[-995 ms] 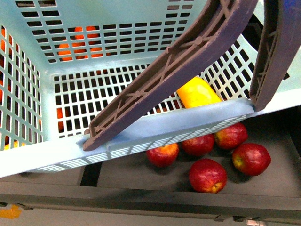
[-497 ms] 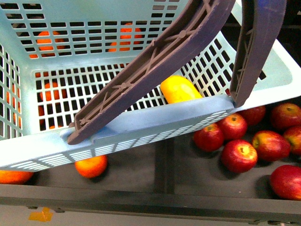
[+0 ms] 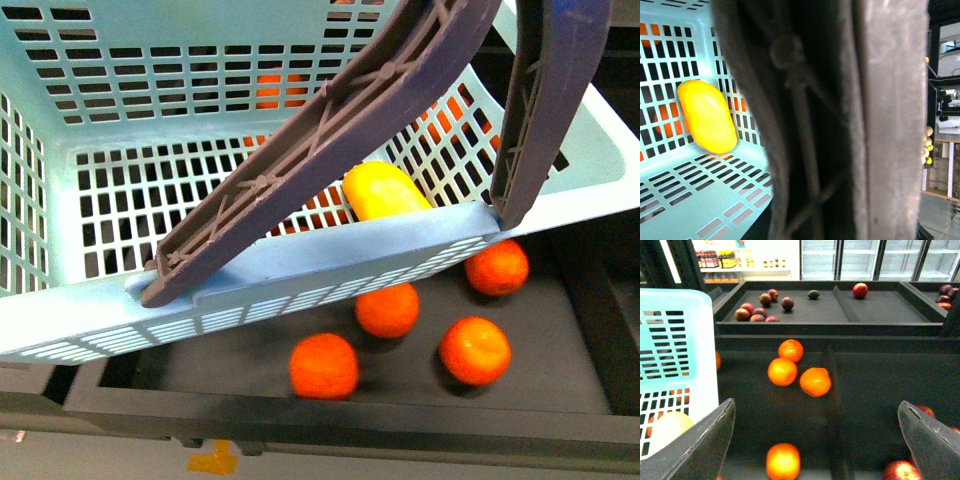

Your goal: Pick mango and avocado into basket

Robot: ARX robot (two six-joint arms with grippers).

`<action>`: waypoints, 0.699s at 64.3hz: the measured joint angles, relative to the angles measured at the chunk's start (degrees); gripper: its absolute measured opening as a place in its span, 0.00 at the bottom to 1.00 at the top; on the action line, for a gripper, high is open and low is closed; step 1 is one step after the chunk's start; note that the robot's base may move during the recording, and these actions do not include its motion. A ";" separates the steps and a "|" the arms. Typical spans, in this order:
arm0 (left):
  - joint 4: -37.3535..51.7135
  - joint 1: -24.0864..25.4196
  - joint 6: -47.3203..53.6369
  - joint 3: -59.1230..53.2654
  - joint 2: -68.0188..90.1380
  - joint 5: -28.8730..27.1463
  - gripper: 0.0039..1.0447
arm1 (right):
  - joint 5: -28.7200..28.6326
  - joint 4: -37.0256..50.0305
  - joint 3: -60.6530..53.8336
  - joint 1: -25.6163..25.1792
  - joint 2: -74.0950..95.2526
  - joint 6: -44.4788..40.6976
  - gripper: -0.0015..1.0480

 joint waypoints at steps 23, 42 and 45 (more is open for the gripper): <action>0.02 0.00 0.07 0.02 0.00 -0.02 0.13 | 0.00 0.00 -0.02 -0.02 -0.09 -0.02 0.92; 0.02 0.02 0.09 0.02 0.00 -0.04 0.13 | 0.02 0.00 -0.02 -0.04 -0.11 0.00 0.92; 0.02 0.02 0.04 0.02 0.00 -0.04 0.13 | 0.04 0.00 -0.02 -0.02 -0.09 0.02 0.92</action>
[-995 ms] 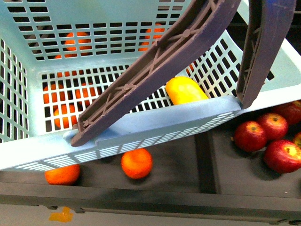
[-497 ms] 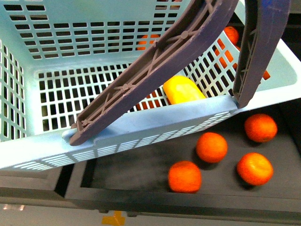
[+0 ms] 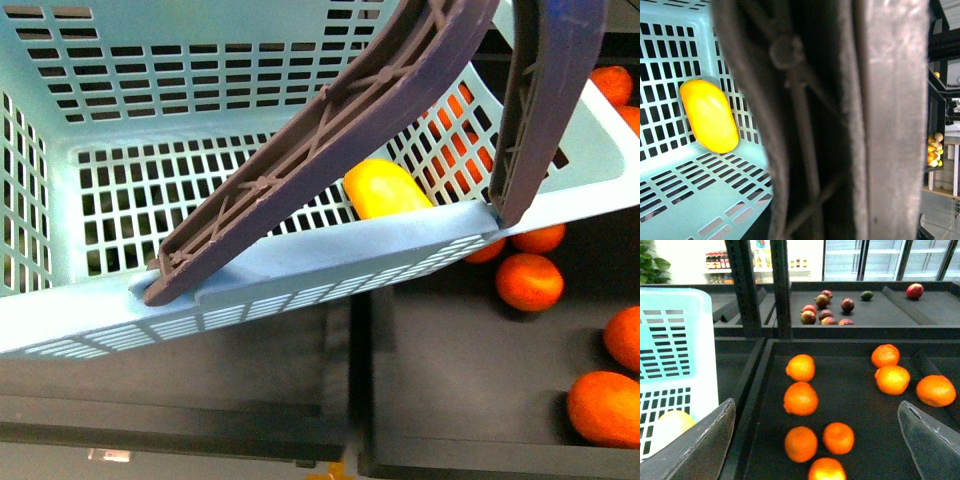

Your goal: Pick mango and avocado into basket

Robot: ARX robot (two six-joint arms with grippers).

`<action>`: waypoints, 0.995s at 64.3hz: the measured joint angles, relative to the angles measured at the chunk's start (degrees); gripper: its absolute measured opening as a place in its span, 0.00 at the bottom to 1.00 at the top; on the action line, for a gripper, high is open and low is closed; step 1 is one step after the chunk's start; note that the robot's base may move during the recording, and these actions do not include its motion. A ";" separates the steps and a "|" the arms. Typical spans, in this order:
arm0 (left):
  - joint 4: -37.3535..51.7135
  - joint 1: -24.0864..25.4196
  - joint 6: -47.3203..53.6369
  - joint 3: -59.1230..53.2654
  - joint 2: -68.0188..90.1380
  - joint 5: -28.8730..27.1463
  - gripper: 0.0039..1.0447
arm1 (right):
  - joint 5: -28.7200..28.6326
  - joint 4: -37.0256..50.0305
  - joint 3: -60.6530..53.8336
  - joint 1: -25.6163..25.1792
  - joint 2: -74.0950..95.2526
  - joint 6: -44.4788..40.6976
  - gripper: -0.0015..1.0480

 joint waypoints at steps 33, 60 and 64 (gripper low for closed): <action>0.00 0.02 0.02 0.04 0.00 -0.04 0.13 | -0.02 0.00 0.00 -0.02 0.02 -0.02 0.92; 0.00 0.02 -0.07 0.04 0.00 0.20 0.13 | -0.04 0.00 0.00 -0.02 0.09 -0.02 0.92; 0.00 0.02 0.22 0.07 0.00 0.04 0.13 | 0.04 0.00 0.00 -0.02 0.04 -0.02 0.92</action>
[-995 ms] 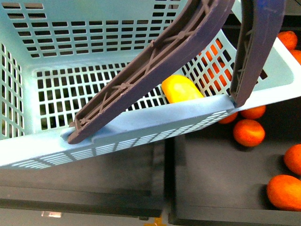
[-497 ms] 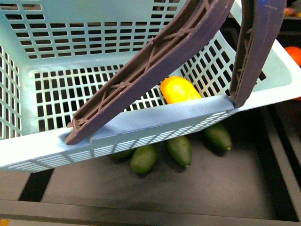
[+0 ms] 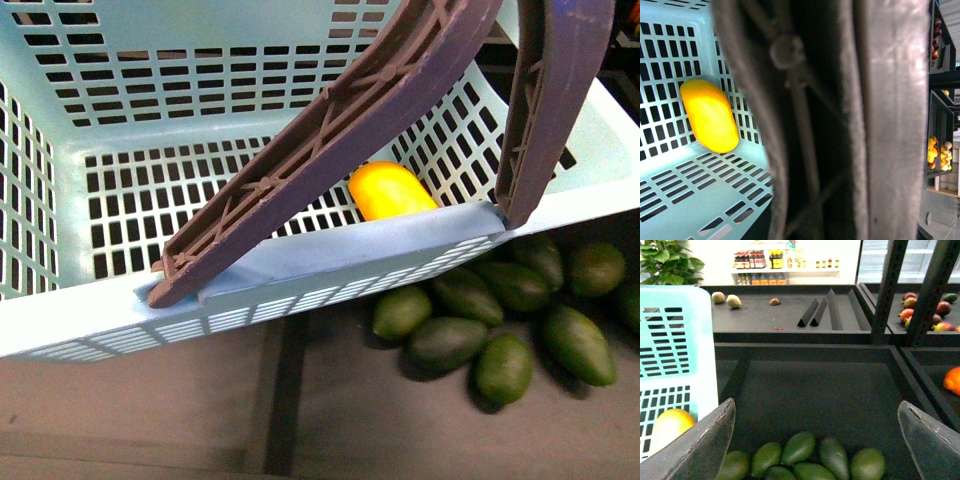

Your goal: Pick mango and avocado into basket

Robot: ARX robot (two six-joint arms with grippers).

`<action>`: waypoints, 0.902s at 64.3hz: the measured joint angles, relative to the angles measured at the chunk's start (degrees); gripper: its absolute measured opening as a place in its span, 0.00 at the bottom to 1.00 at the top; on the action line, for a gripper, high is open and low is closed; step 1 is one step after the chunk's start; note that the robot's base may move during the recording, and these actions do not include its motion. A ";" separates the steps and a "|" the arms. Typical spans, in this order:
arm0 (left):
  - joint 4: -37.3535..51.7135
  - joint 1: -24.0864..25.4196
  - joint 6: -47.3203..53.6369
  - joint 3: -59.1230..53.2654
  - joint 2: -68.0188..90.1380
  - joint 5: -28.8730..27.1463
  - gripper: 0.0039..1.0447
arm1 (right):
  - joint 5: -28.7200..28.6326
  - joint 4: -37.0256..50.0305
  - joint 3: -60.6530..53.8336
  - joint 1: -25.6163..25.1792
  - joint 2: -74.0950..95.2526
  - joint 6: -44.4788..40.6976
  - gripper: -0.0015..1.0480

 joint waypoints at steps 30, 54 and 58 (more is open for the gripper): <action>0.00 0.48 -0.20 0.00 -0.20 -0.22 0.13 | 8.00 -12.85 3.74 1.68 -2.10 2.86 0.92; 0.00 0.07 -0.24 0.00 -0.20 -0.48 0.13 | -15.39 -28.41 15.34 -25.94 13.44 -23.50 0.92; 0.00 0.20 -0.11 0.00 -0.20 -0.61 0.13 | -17.90 -25.68 16.52 -30.23 20.72 -29.11 0.92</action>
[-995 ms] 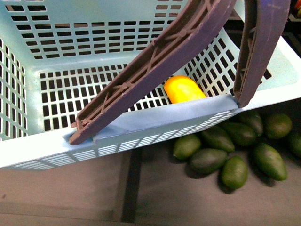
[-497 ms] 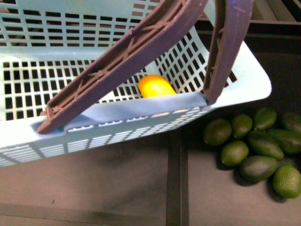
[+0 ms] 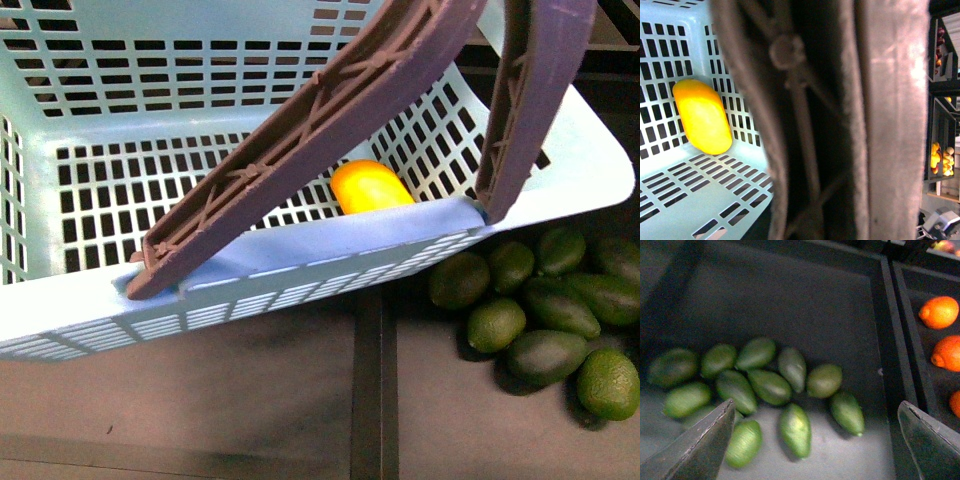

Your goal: Pick mango and avocado into basket

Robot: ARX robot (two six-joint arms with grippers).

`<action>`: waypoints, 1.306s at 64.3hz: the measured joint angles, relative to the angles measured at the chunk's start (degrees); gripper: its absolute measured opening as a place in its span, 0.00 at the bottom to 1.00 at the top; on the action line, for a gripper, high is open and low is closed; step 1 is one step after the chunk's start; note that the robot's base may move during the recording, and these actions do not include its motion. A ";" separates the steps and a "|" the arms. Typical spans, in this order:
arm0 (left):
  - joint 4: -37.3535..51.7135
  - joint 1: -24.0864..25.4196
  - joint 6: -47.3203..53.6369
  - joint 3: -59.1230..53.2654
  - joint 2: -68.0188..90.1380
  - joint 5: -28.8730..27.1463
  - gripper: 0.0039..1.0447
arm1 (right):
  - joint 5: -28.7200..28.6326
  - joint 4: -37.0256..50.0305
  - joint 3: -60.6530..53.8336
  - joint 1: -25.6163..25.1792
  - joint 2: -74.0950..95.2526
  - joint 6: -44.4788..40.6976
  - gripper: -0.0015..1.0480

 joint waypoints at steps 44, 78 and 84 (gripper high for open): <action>0.00 -0.11 -0.09 0.00 0.00 0.33 0.13 | 1.11 -6.71 28.50 -3.83 56.30 -18.36 0.92; 0.00 -0.13 -0.11 0.00 0.00 0.79 0.13 | 2.84 -4.94 38.03 0.76 67.73 -10.93 0.92; 0.00 -0.13 -0.11 0.00 0.00 0.74 0.13 | 2.82 -5.07 39.56 1.22 68.83 -10.36 0.92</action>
